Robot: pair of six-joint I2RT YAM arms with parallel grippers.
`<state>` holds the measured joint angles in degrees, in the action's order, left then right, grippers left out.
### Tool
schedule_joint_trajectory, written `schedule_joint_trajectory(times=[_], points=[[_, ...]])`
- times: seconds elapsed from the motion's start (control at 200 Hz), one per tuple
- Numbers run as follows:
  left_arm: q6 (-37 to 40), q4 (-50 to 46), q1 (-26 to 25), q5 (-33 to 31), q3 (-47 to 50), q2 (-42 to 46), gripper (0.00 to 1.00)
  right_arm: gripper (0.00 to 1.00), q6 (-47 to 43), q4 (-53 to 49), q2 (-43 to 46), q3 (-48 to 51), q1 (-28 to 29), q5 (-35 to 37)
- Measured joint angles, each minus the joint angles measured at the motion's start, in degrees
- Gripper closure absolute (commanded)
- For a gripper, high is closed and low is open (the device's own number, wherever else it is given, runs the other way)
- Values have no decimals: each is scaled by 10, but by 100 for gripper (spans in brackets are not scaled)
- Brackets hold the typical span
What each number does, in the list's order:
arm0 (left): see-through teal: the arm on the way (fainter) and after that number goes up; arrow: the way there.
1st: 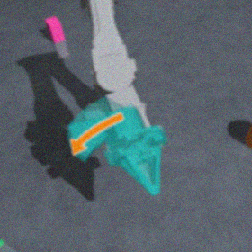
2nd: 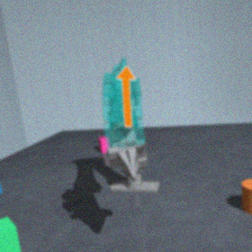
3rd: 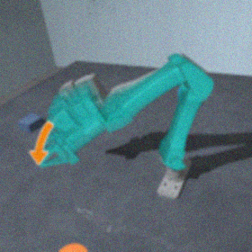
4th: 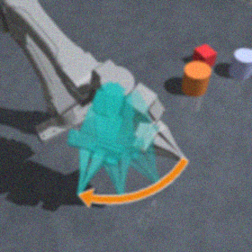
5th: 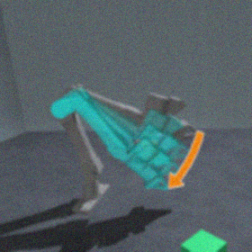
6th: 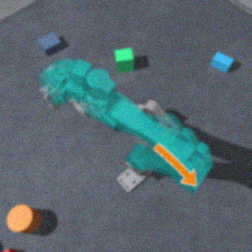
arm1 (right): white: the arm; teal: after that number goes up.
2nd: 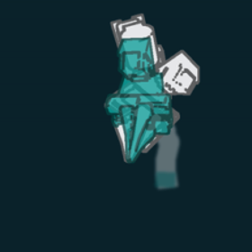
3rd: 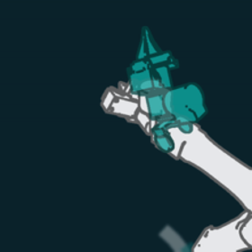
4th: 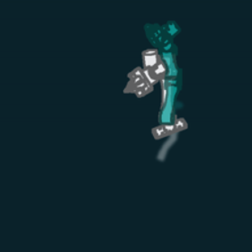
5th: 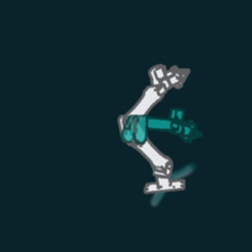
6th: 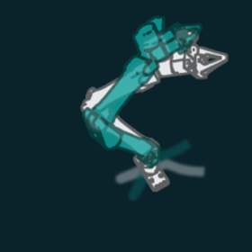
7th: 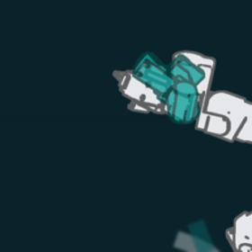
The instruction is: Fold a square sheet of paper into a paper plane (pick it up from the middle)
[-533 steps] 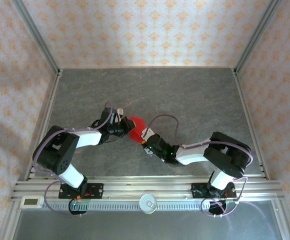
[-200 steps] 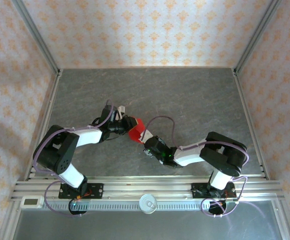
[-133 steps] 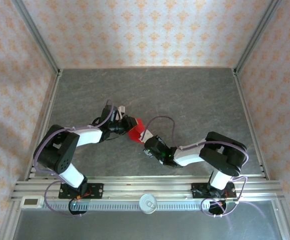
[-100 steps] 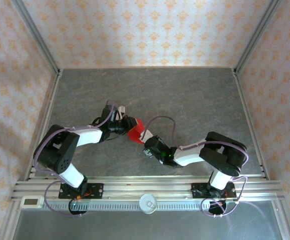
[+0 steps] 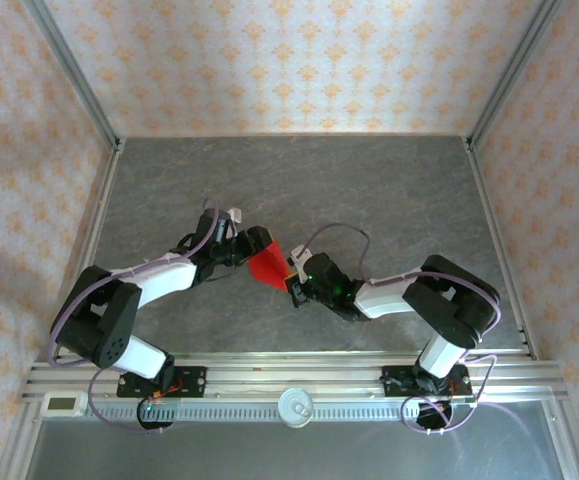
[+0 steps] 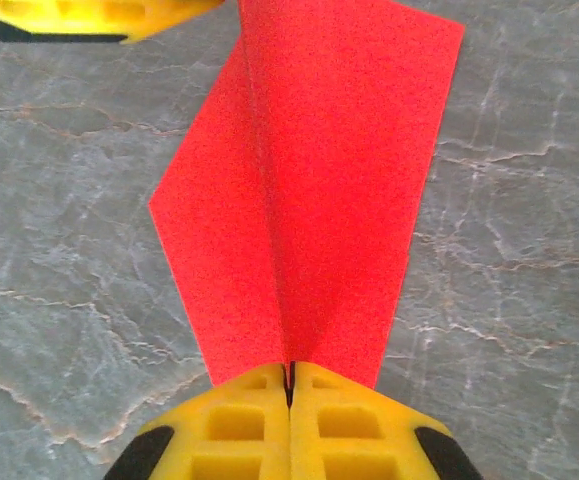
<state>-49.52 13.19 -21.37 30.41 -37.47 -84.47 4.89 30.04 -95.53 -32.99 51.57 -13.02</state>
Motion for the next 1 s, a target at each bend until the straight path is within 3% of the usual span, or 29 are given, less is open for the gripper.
schedule_joint_trajectory(times=[0.601,1.001], points=[[1,-6,0,-9,0,-3,31,100,36,-1,-12,-9,-10,-55],[12,-28,1,-37,2,41,32,100,127,-2,-76,-58,-41,-174]])
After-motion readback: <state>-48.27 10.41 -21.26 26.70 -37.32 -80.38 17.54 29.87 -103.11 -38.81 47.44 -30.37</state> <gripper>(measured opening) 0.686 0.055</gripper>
